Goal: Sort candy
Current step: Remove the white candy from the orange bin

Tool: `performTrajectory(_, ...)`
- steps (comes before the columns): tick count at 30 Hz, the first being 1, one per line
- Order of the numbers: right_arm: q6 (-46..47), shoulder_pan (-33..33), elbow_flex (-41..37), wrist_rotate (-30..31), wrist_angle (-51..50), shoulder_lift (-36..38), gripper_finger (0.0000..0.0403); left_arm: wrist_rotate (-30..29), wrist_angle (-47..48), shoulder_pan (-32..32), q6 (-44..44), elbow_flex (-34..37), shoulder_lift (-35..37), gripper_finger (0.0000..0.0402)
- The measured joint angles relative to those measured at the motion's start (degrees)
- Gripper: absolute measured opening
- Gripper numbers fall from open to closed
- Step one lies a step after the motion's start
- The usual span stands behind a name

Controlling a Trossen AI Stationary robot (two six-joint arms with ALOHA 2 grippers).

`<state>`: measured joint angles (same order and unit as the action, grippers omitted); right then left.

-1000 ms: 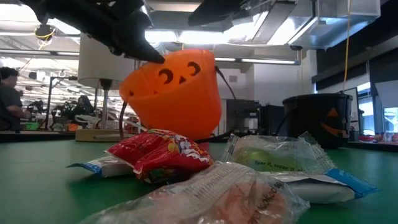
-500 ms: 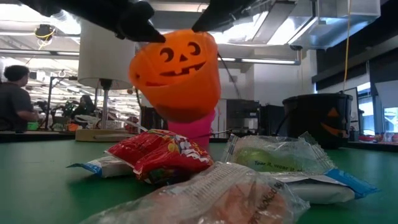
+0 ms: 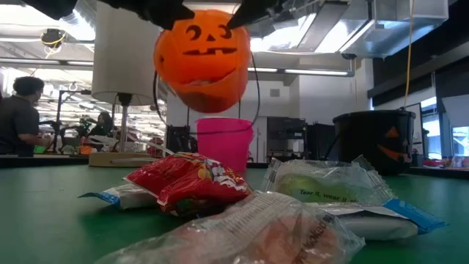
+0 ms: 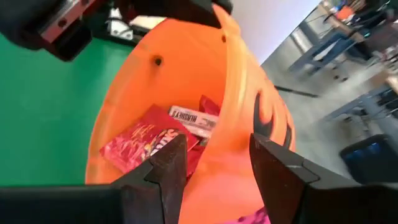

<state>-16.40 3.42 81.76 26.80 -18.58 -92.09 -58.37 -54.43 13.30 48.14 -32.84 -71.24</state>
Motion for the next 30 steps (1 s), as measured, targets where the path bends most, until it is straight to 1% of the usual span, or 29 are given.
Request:
performTrajectory(5, -2.1, 0.0, 5.8, 1.5, -3.1, 0.0, 0.0172, 0.5, -2.0, 0.0, 3.3, 0.0, 0.0, 0.0)
performTrajectory(8, -2.0, 0.0, 8.3, 0.1, -3.7, 0.0, 0.0172, 0.9, -2.8, 0.0, 5.0, 0.0, 0.0, 0.0)
performTrajectory(11, -2.0, 0.0, 8.6, -3.3, -3.6, 0.0, 0.0172, 1.3, -4.9, 0.0, 7.8, 0.0, 0.0, 0.0)
performTrajectory(13, -2.0, 0.0, 8.6, -4.4, -4.1, 0.0, 0.0172, 1.4, -5.6, 0.0, 9.2, 0.0, 0.0, 0.0)
performTrajectory(18, -2.2, 0.7, 8.6, -5.1, -4.1, 0.0, 0.0172, 1.3, -4.6, -1.3, 9.3, 0.0, 0.0, 0.0)
performTrajectory(25, -7.7, 4.4, 8.6, -5.5, 0.0, 0.0, 0.0172, 1.2, -3.1, -2.7, 7.5, 0.0, 0.0, 0.0)
performTrajectory(27, -7.5, 5.0, 8.6, -5.6, 0.2, -0.1, 0.0172, 1.0, -3.0, -2.8, 7.2, 0.0, 0.0, 0.0)
performTrajectory(30, -6.2, 5.2, 8.7, -6.8, 0.9, -2.1, 0.0172, 1.8, -3.1, -2.8, 6.6, 0.0, 0.0, 0.0)
